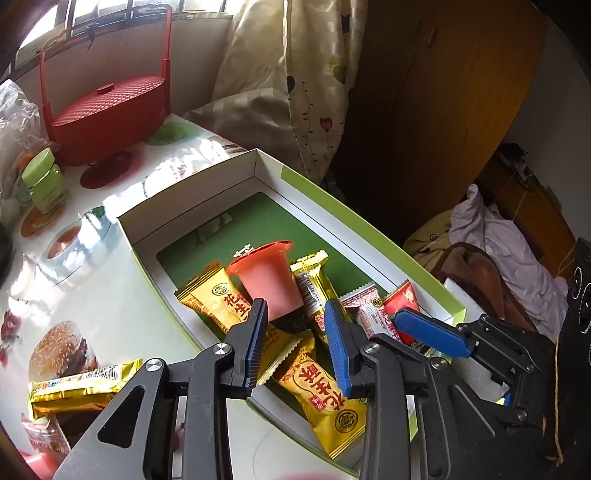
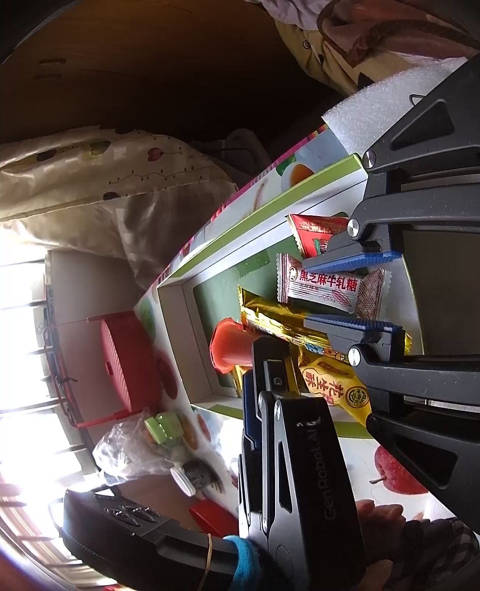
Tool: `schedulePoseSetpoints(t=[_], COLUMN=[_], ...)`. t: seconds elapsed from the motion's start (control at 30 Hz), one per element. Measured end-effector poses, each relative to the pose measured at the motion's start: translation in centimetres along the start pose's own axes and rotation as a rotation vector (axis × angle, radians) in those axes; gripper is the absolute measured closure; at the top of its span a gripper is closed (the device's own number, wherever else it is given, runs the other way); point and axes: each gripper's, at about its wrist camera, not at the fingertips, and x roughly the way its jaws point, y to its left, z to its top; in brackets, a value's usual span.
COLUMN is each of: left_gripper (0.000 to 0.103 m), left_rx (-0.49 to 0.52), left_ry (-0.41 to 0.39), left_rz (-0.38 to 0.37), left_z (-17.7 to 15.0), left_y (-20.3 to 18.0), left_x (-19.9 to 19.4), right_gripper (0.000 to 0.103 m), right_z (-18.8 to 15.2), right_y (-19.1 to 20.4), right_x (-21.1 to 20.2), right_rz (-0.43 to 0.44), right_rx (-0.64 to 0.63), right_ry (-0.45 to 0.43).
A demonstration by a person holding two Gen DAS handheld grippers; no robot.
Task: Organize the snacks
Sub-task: 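Release the milk candy with the right gripper while the left gripper sets the jelly cup in the box, then move both open grippers back to the snack pile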
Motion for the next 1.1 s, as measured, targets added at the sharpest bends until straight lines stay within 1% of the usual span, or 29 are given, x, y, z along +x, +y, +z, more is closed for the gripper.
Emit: schedulePoseSetpoints(t=[0.03, 0.07, 0.43, 0.8, 0.97, 1.1], left_gripper=[0.058, 0.055, 0.055, 0.055, 0.055, 0.055], left_rx=[-0.002, -0.004, -0.003, -0.022, -0.027, -0.035], left_ry=[-0.003, -0.008, -0.053, -0.091, -0.115, -0.139], left_rz=[0.0, -0.005, 0.005, 0.032, 0.042, 0.06], left_z=[0.0, -0.1, -0.9, -2.3, -3.0, -3.5], left_y=[0.0, 0.0, -0.6, -0.4, -0.1, 0.1], left_x=[-0.2, -0.4, -3.1, -5.8, -7.1, -8.4], right_gripper=[0.078, 0.077, 0.064, 0.061, 0.056, 0.055], right_z=[0.0, 0.0, -0.6, -0.9, -0.9, -1.0], right_y=[0.0, 0.0, 0.2, 1.0, 1.6, 2.1], right_x=[-0.1, -0.1, -1.4, -2.5, -3.0, -3.3], right_rz=[-0.002, -0.004, -0.02, -0.022, -0.018, -0.006], right_rx=[0.001, 0.003, 0.016, 0.011, 0.006, 0.0], right_ry=[-0.001, -0.002, -0.017, -0.034, -0.043, -0.049])
